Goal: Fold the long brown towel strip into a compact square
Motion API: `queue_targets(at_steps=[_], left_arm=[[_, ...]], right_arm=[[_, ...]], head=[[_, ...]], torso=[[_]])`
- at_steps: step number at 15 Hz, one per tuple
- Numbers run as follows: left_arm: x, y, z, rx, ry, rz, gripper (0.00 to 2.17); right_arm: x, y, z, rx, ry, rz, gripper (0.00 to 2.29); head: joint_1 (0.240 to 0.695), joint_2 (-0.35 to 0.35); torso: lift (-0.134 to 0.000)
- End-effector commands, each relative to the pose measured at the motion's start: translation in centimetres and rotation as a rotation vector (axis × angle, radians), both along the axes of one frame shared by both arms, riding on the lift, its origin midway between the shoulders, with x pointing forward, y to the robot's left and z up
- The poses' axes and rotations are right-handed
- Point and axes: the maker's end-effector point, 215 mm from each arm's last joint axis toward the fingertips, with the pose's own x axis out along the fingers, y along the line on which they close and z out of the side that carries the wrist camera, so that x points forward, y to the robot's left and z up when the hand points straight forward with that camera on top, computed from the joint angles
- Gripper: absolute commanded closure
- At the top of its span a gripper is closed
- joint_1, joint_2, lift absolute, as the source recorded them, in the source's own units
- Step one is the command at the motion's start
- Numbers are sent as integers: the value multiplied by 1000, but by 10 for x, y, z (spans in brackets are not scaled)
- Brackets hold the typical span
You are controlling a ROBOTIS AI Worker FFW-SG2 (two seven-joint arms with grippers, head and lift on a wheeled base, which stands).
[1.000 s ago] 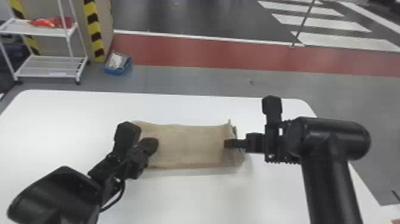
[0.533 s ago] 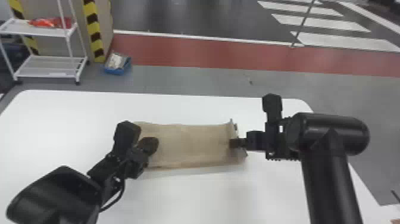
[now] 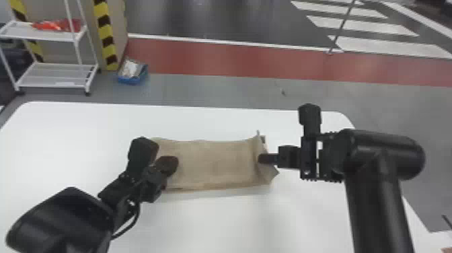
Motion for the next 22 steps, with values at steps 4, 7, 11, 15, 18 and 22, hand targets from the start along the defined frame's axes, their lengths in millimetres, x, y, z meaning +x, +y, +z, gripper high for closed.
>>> queue_targets(at_steps=[4,7,11,15,18,22], left_arm=[[-4,-23,1,-46,25,-42,1858],[-20,-52,-4,-107,69,-85,1858],[-18,-50,30,-155,24,-91,1858],[-19,13,39,-114,33,-28,1858],[-34,34,10,-42,80,-14,1858],[-34,25,3,-51,99,-29,1858]], right_arm=[[19,28,52,81,-130,44,1480],[36,59,91,203,-228,72,1484],[41,66,97,201,-244,78,1480],[42,60,97,195,-245,71,1480],[44,66,99,197,-244,80,1480],[33,83,96,205,-194,125,1480]], head=[[695,-168],[695,-164],[695,-167],[695,-135],[695,-99],[695,-71]], torso=[[-124],[-124],[-124],[-124],[-124],[-124]])
